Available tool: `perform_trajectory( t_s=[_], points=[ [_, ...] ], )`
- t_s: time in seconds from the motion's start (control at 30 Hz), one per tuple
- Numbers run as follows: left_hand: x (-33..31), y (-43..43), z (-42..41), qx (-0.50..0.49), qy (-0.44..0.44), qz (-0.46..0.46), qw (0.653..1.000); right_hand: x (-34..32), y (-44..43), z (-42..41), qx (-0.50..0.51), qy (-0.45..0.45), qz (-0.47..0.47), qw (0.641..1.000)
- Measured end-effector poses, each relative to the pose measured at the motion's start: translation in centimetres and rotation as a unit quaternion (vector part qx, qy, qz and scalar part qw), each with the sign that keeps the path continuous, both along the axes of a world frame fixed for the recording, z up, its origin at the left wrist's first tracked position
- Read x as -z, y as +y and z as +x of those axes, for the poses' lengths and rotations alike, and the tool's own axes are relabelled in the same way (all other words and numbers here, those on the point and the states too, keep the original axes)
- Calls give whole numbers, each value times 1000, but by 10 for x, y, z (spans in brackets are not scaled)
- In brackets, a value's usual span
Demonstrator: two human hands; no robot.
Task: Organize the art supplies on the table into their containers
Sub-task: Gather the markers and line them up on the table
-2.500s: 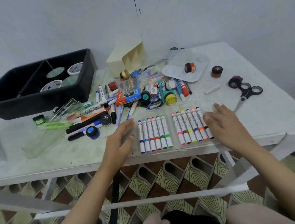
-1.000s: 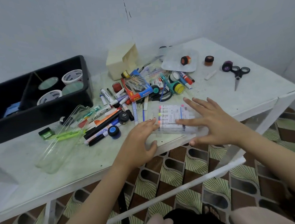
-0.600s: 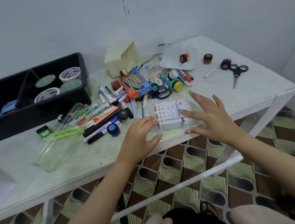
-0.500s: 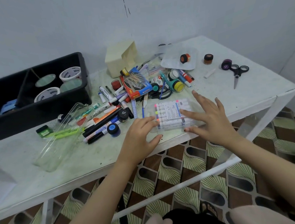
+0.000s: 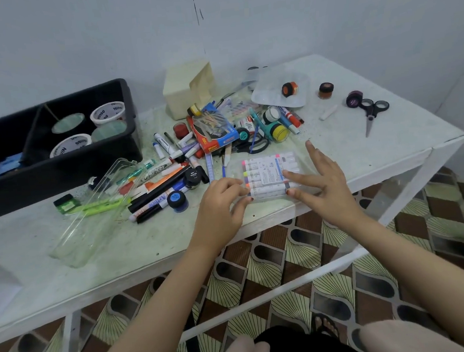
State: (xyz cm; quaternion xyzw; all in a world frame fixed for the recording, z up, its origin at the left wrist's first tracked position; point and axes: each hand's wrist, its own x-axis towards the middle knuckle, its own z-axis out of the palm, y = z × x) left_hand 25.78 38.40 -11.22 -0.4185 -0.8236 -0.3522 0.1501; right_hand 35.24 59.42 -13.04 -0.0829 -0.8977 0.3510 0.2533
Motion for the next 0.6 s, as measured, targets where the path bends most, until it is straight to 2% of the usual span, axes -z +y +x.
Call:
perform_trajectory(
  t_s=[0.2,0.33,0.4,0.53,0.6],
  points=[
    [2,5,6,-23,-63,48,997,-2,-1,0,0,-13,-15,1000],
    [2,1,7,-18,-51,36,998,-6,-6,8,3,-21,13,1000],
    [4,-3,10,-10,-43,22,999,-5,-6,15,-11,-19,57,998],
    [6,-13,17,14,-19,9,1000,-2,-8,25,-40,-13,219,975],
    [8,-17,20,41,-19,-32,998,-4,-10,27,-46,-2,266,963]
  ],
)
